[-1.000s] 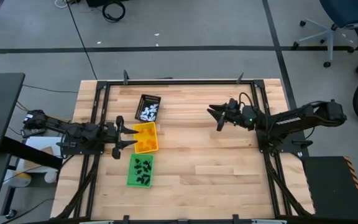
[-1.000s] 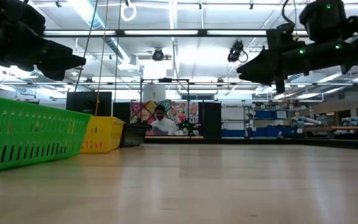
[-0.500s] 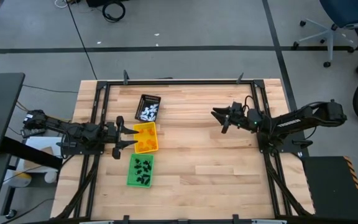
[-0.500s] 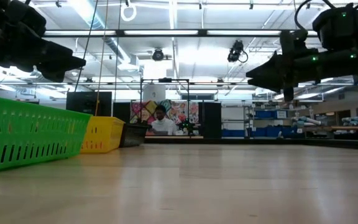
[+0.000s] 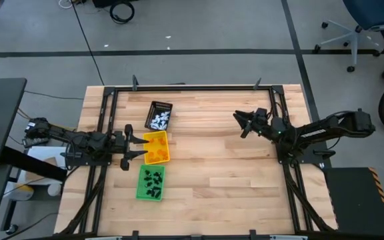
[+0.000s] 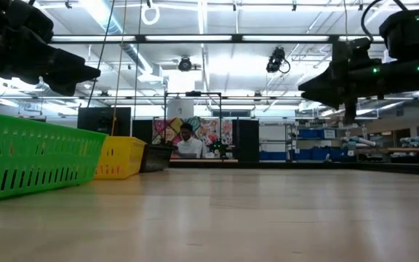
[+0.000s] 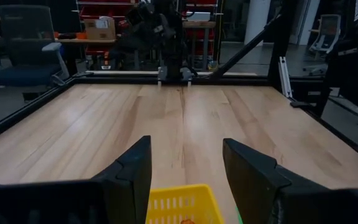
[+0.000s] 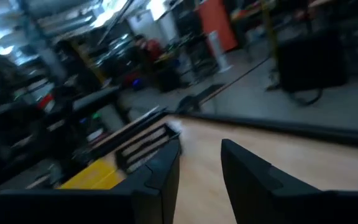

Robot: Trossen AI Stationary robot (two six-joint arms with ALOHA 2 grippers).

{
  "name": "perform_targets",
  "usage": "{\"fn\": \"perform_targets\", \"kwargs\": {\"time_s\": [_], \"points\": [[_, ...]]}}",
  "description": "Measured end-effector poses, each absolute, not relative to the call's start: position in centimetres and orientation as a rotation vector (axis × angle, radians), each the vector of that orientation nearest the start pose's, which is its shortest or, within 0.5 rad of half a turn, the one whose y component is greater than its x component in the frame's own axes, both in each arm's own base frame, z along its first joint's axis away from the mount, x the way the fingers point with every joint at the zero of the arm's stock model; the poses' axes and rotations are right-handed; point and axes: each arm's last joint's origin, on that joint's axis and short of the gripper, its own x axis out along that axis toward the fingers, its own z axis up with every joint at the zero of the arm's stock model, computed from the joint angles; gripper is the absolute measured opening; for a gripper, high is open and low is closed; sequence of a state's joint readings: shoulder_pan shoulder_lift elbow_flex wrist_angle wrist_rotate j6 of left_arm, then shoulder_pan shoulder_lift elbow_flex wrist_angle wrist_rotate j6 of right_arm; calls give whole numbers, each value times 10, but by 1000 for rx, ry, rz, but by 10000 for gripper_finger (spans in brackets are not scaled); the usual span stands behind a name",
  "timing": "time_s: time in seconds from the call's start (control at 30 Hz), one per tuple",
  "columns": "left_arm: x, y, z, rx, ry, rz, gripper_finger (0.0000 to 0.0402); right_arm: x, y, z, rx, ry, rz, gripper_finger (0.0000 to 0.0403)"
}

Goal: Sort Halloween decoration
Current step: Return to Home Position

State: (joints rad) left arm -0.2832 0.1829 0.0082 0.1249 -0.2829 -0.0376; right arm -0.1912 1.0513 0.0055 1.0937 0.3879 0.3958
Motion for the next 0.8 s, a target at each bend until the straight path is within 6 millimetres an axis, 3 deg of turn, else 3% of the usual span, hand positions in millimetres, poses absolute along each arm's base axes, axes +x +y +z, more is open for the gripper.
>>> {"fn": "perform_targets", "kwargs": {"time_s": [0.37, 0.5, 0.7, 0.8], "points": [[105, -22, 163, -23, 50, 0, 171, 150, -38, 166, 440, -252, -530, 117], [106, -22, 163, -23, 51, 0, 171, 150, -36, 168, 579, -291, -439, 117], [105, -22, 163, -23, 51, 0, 171, 144, -36, 183, 607, -398, -326, 117], [105, -22, 163, -23, 51, 0, 171, 134, -35, 198, 541, -515, -283, 117]]}}
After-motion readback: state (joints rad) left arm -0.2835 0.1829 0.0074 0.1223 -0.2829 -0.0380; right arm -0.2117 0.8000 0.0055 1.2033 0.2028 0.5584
